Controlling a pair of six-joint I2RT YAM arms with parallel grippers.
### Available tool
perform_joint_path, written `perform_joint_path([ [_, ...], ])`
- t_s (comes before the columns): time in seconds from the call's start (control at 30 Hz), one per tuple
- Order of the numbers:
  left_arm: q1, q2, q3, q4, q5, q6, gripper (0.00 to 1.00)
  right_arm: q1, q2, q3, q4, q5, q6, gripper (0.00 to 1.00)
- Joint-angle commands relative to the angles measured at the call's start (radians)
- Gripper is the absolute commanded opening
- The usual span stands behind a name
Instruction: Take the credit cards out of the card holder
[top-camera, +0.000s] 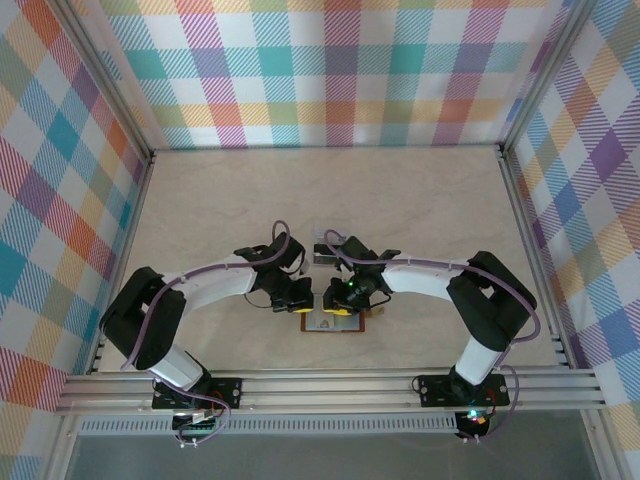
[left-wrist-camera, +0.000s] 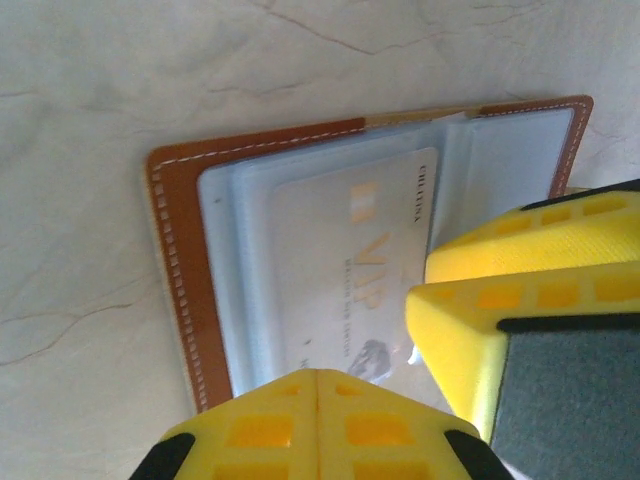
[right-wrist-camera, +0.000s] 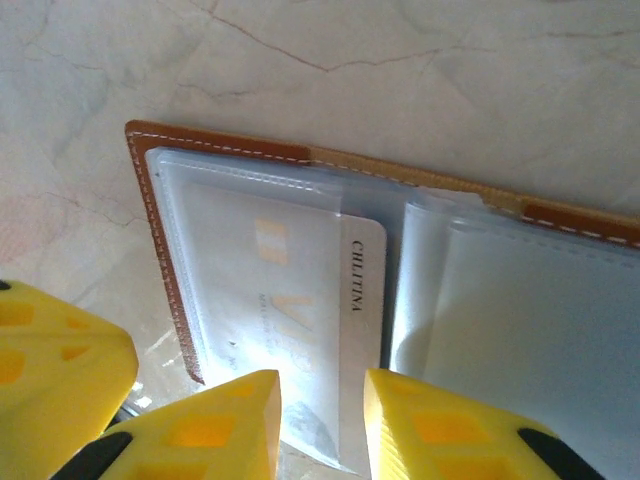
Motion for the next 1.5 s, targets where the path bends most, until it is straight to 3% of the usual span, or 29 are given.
perform_joint_path([
  [0.0, -0.033, 0.068, 0.045, 0.028, 0.029, -0.019, 0.06, -0.001, 0.002, 0.000, -0.047, 0.021, 0.004, 0.29],
  [0.37, -0.034, 0.152, 0.019, -0.061, -0.093, 0.046, 0.03, -0.001, 0.037, -0.036, 0.029, -0.030, 0.006, 0.29],
  [0.77, -0.035, 0.141, -0.026, 0.031, -0.023, 0.012, 0.04, -0.027, 0.038, -0.161, 0.329, -0.183, 0.097, 0.29],
  [1.07, -0.033, 0.068, -0.012, -0.002, -0.065, -0.002, 0.08, -0.029, -0.004, -0.139, 0.122, -0.052, 0.028, 0.29],
  [1.33, -0.032, 0.072, 0.021, -0.093, -0.153, 0.037, 0.09, -0.029, 0.002, -0.097, 0.031, -0.013, -0.010, 0.30],
  [1.47, -0.033, 0.109, 0.009, -0.075, -0.141, 0.042, 0.07, -0.029, 0.015, -0.093, 0.052, -0.053, -0.021, 0.31],
])
